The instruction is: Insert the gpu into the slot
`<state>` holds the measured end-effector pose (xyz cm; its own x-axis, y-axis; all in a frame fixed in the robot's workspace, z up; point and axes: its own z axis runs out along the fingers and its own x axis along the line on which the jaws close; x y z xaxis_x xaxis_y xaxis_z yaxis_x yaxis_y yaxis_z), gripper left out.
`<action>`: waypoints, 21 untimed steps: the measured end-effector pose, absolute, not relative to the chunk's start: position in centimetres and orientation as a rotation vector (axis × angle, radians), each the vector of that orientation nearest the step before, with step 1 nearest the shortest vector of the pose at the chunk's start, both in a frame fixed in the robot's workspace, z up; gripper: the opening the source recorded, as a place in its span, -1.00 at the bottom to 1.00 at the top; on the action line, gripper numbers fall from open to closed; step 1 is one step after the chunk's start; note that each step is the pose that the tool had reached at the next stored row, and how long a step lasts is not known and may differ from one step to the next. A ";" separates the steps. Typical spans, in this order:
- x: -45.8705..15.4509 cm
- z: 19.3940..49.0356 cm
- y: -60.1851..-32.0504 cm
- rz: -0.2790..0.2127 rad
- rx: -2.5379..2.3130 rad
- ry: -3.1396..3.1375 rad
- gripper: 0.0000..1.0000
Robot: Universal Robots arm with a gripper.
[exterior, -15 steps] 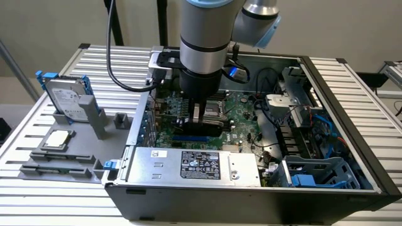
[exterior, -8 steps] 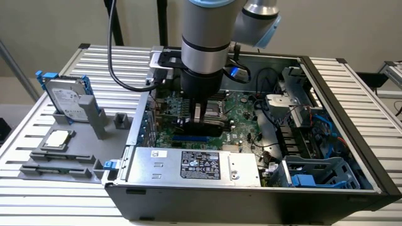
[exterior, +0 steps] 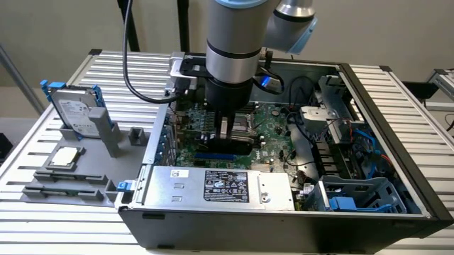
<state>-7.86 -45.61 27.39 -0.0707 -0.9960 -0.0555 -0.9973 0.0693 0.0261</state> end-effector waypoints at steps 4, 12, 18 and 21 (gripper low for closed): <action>-8.0 27.3 -45.6 0.088 -2.126 2.281 -0.47; -8.1 27.1 -45.6 0.088 -2.126 2.281 -0.47; -8.3 26.9 -45.6 0.088 -2.126 2.281 -0.47; -8.4 26.8 -45.5 0.088 -2.129 2.278 -0.47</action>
<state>-8.35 -45.55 26.85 -0.0684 -0.9962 -0.0549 -0.9974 0.0670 0.0259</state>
